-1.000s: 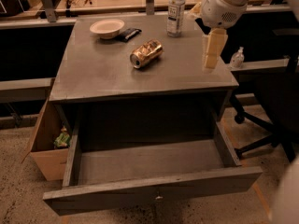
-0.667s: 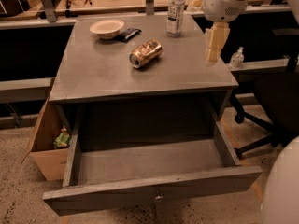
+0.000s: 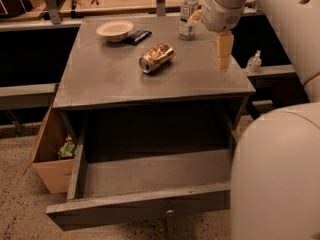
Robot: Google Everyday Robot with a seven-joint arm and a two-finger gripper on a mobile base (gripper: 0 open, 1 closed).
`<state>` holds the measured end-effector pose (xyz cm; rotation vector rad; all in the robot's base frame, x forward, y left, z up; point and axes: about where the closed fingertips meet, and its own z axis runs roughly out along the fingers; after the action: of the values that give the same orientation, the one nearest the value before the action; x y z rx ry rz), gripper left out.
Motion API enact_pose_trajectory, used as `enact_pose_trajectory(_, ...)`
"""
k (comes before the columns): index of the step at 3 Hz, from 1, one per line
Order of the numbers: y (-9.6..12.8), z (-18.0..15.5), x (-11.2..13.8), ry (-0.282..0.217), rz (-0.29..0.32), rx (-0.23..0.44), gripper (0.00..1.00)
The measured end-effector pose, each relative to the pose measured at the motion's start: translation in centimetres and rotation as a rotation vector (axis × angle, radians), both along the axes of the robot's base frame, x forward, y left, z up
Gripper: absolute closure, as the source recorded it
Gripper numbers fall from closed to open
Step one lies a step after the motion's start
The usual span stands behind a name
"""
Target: Pick orange can
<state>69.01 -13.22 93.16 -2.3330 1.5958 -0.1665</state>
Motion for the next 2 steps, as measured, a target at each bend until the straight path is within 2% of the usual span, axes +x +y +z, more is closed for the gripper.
enact_pose_trajectory(1,0.9,-2.3,2.5,0.015,0.113,-0.008,0.00)
enact_pose_trajectory(2,4.1,-3.9,5.5,-0.015,0.244,0.027,0.00)
